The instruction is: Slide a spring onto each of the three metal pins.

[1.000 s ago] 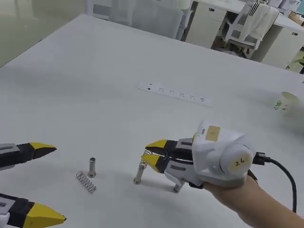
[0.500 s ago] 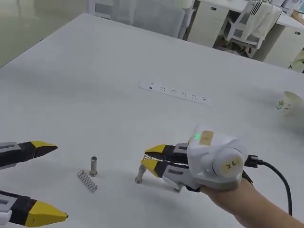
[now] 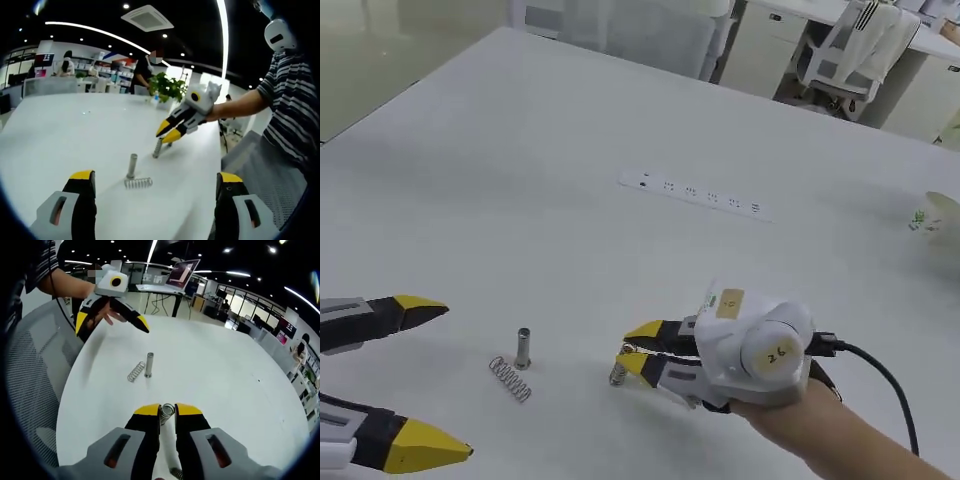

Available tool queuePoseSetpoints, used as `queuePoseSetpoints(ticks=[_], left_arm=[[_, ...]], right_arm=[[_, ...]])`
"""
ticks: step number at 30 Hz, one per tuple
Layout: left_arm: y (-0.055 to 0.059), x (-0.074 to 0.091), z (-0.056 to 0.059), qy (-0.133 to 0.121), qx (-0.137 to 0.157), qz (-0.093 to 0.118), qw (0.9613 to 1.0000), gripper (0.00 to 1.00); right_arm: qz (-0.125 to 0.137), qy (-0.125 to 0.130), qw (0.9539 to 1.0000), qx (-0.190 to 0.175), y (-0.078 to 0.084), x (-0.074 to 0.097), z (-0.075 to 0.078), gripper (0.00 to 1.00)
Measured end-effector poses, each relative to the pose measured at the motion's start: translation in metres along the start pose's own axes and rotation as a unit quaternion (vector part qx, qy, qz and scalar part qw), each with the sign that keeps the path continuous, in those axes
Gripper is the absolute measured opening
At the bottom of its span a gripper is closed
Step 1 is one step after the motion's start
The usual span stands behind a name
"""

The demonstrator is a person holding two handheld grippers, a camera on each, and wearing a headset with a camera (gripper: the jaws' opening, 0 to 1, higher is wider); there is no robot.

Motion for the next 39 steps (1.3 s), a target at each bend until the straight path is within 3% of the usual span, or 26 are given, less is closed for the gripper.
queuePoseSetpoints(ticks=[8,27,39], left_arm=[[0.000,0.001,0.000,-0.001,0.002,0.001,1.0000,0.97],[-0.002,-0.003,0.002,0.002,0.003,0.003,1.0000,0.96],[-0.005,-0.001,0.000,-0.004,0.005,0.008,0.9999,0.96]], right_arm=[[-0.014,-0.006,0.9999,-0.002,0.007,-0.005,-0.004,0.08],[-0.005,-0.006,0.9997,-0.025,0.007,-0.004,-0.003,0.13],[0.044,0.001,0.9978,-0.049,-0.009,0.014,-0.008,0.14]])
Point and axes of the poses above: the centre of the closed fingertips' face, and the gripper's own axes: x roughly backward along the fingers, z roughly to its right, y roughly out of its underside, the point moved 4 cm from there along x, roughly backward along the fingers, and after that the axes turned 13 degrees about -y, right-handed, at the moved point
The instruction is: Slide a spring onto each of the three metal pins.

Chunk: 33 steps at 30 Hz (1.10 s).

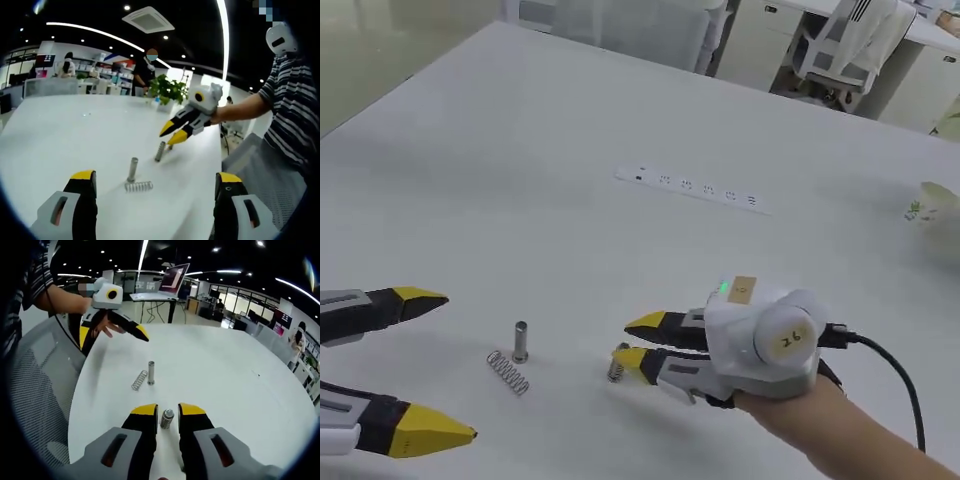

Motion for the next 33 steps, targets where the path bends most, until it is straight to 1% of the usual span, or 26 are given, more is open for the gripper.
queuePoseSetpoints(ticks=[3,9,15,25,33], left_arm=[[0.000,0.000,0.000,0.000,-0.001,0.000,1.0000,0.96],[0.000,0.000,-0.001,-0.001,-0.001,0.000,1.0000,0.95],[-0.001,0.001,-0.002,-0.004,-0.001,0.000,1.0000,0.95],[-0.003,0.000,-0.002,-0.005,0.002,0.004,1.0000,0.94],[0.001,0.002,-0.002,-0.005,0.001,0.000,1.0000,0.93]], right_arm=[[0.000,-0.001,1.0000,-0.004,0.001,0.003,-0.004,0.14],[0.016,-0.005,0.9998,-0.011,-0.001,0.013,-0.014,0.15],[0.023,-0.004,0.9996,-0.016,0.001,0.020,-0.020,0.14],[0.010,-0.014,0.9994,-0.029,0.014,0.017,-0.032,0.13],[-0.005,-0.023,0.9993,-0.030,0.021,0.010,-0.038,0.13]])
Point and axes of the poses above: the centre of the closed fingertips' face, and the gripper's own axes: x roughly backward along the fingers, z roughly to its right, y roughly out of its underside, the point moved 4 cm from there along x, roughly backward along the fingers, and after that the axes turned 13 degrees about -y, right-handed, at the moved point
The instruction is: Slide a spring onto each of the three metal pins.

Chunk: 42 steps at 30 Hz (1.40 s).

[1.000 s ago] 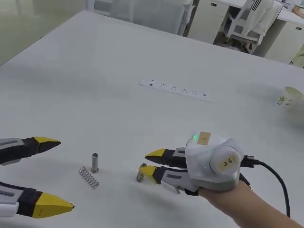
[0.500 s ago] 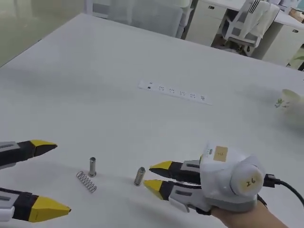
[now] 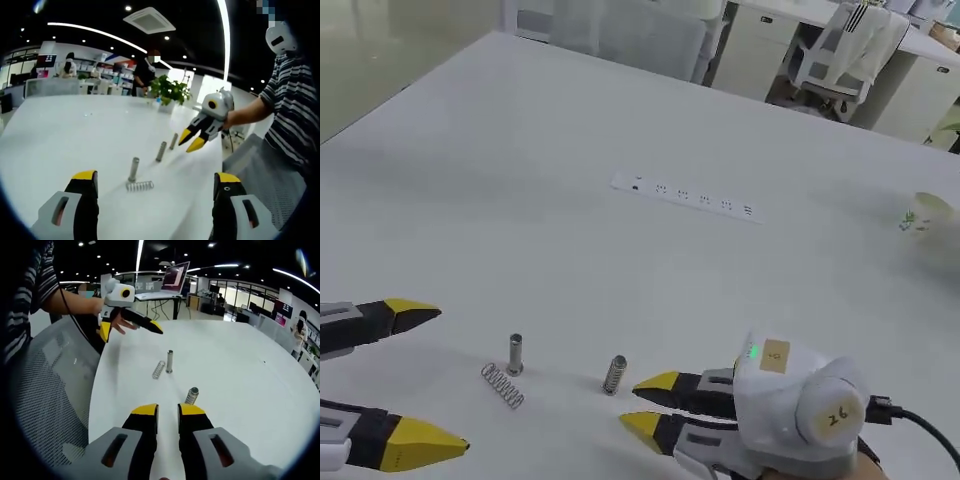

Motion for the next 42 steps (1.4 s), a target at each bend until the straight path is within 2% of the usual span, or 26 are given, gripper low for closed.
queuePoseSetpoints(ticks=[6,15,24,27,33,42], left_arm=[[0.002,0.001,0.000,-0.003,0.003,-0.003,1.0000,0.93],[0.004,0.002,0.001,-0.004,0.001,-0.007,1.0000,0.92],[0.004,0.004,-0.001,-0.008,0.001,-0.007,0.9999,0.92],[0.004,0.004,-0.001,-0.009,0.003,-0.007,0.9999,0.92],[0.005,0.006,-0.002,-0.012,0.004,-0.007,0.9999,0.92],[0.006,0.008,-0.004,-0.016,0.007,-0.007,0.9998,0.92]], right_arm=[[-0.001,-0.009,1.0000,0.002,-0.005,-0.010,-0.006,0.13],[0.002,-0.029,0.9994,0.018,-0.022,-0.027,-0.013,0.13],[0.008,-0.042,0.9984,0.037,-0.046,-0.047,-0.014,0.13],[0.001,-0.039,0.9980,0.050,-0.053,-0.056,-0.016,0.13],[-0.007,-0.045,0.9976,0.052,-0.059,-0.070,-0.017,0.13],[-0.037,-0.031,0.9984,0.029,-0.056,-0.090,-0.010,0.13]])
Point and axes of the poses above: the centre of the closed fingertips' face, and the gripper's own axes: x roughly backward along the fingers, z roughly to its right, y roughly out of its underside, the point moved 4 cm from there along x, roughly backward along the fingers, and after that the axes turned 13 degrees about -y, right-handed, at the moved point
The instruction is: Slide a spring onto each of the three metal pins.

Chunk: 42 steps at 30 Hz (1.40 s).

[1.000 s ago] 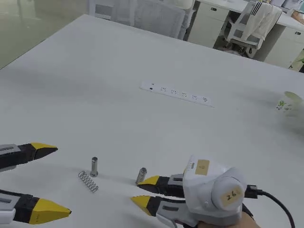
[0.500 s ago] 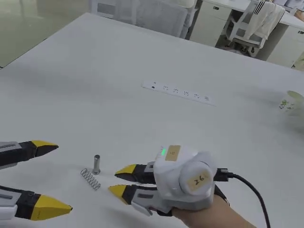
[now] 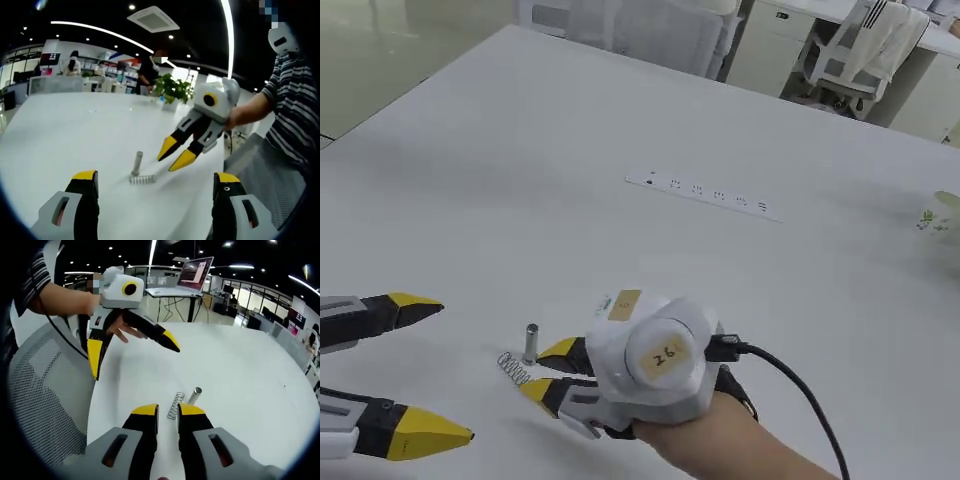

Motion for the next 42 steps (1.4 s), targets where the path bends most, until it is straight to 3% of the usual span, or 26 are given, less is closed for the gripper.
queuePoseSetpoints(ticks=[19,29,35,42], left_arm=[[0.003,0.007,-0.002,-0.006,0.004,-0.002,1.0000,0.92],[0.003,0.006,-0.003,-0.008,0.003,-0.002,1.0000,0.92],[0.004,0.008,-0.004,-0.008,0.004,-0.004,1.0000,0.92],[0.006,0.007,-0.004,-0.006,0.003,-0.006,1.0000,0.91]], right_arm=[[-0.027,0.015,0.9977,-0.061,0.023,-0.028,0.016,0.13],[-0.041,0.015,0.9970,-0.063,0.028,-0.037,0.018,0.12],[-0.030,0.016,0.9966,-0.075,0.029,-0.037,0.020,0.10],[-0.037,0.012,0.9980,-0.050,0.028,-0.034,0.014,0.08]])
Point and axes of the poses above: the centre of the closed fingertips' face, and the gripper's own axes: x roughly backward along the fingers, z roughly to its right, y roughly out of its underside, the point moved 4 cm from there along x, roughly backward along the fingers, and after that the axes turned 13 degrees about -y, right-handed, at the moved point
